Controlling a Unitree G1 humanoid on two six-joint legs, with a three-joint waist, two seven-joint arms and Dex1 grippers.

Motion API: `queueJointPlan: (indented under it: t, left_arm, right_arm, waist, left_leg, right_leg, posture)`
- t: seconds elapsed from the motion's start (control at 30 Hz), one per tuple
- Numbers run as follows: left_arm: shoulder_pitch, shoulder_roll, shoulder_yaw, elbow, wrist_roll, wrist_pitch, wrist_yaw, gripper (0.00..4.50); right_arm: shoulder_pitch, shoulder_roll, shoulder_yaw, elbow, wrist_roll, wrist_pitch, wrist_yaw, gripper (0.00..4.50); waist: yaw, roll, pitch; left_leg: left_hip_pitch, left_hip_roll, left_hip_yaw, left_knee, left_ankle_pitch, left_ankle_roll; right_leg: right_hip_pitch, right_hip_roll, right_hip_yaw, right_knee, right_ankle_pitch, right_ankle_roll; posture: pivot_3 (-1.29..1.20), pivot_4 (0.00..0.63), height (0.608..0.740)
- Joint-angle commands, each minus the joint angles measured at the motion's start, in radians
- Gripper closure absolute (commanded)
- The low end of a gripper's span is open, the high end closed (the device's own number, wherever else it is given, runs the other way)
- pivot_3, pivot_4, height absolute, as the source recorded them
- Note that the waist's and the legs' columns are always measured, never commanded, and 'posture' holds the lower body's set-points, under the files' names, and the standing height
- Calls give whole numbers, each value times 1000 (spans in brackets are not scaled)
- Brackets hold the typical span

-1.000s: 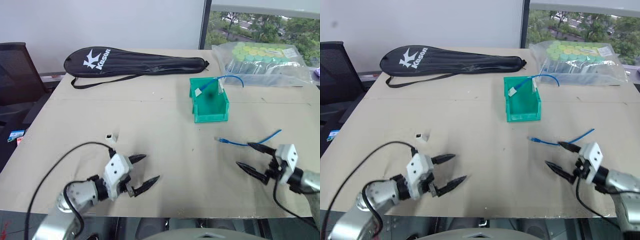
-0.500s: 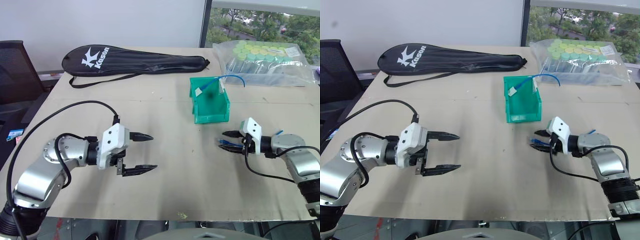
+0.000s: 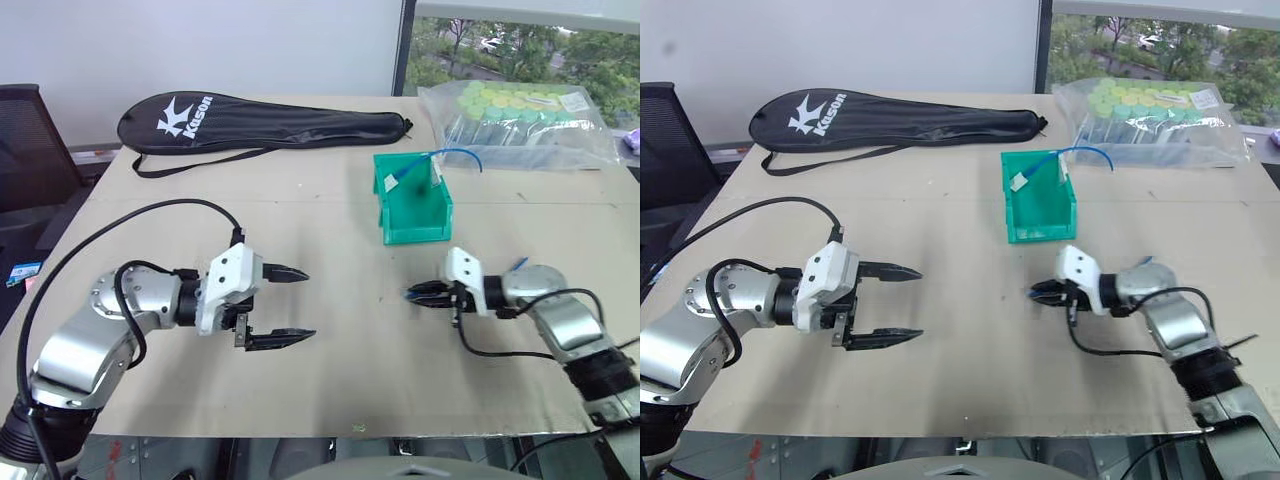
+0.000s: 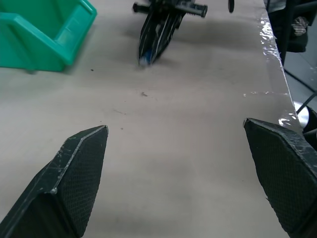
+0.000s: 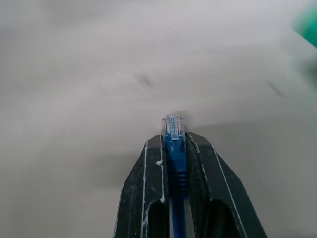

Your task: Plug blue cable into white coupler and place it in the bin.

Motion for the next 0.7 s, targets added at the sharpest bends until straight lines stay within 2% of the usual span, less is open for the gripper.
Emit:
queueJointPlan:
  t: [0.03,0.13,0.17,0.2,0.3,0.4,0.53,0.6,0.7]
  left_arm:
    - [-31,13,-18,15,21,-14,-24,0]
    - [-58,2,-42,31,38,-22,-32,0]
    - [-65,-2,-49,34,42,-23,-33,0]
    - [-71,-6,-56,37,45,-23,-32,0]
    - [-84,-23,-79,46,54,-24,-26,0]
    - [-109,-66,-123,74,90,-10,20,0]
    - [-174,-133,-215,126,174,3,79,0]
    - [-235,-190,-283,193,242,-20,101,0]
    - [-311,-293,-354,317,298,-45,120,0]
  right_arm:
    - [-76,49,54,-8,-25,51,3,4455]
    - [-121,75,82,49,-63,50,-8,4455]
    - [-129,79,81,65,-70,42,-12,3637]
    - [-133,80,74,75,-68,36,-12,3310]
    - [-117,71,17,50,-32,35,-21,1837]
    - [-53,43,-91,-62,55,74,-41,555]
    - [98,-13,-248,-273,206,169,-64,555]
    - [238,-36,-331,-347,237,139,-80,555]
    - [472,-41,-400,-389,207,25,-102,555]
  waist:
    - [1,0,0]
    - [7,-1,1]
    - [10,-1,1]
    - [10,-1,1]
    - [8,-3,2]
    - [12,-3,2]
    - [14,-4,3]
    - [19,-5,3]
    - [31,-6,3]
  left_leg:
    - [0,0,0,0,0,0]
    - [-1,0,0,0,1,-1]
    - [-1,0,0,0,1,-1]
    - [-2,0,0,0,1,-2]
    - [-2,0,1,0,1,-2]
    - [-2,0,2,0,1,-2]
    - [-2,0,1,0,1,-2]
    - [-2,0,1,1,1,-2]
    - [-2,-1,-1,1,1,-1]
  right_leg:
    - [0,0,0,1,0,0]
    - [-3,0,0,4,0,0]
    - [-4,0,0,4,0,0]
    - [-4,0,0,4,0,0]
    - [-4,0,1,4,0,0]
    - [-4,0,2,4,0,0]
    - [-4,0,1,4,0,0]
    - [-4,0,0,5,0,0]
    - [-2,1,-1,5,0,0]
  posture:
    - [0,150,740]
    - [0,150,740]
    - [0,150,740]
    - [0,150,740]
    - [0,150,740]
    - [0,150,740]
    - [0,150,740]
    - [0,150,740]
    - [0,150,740]
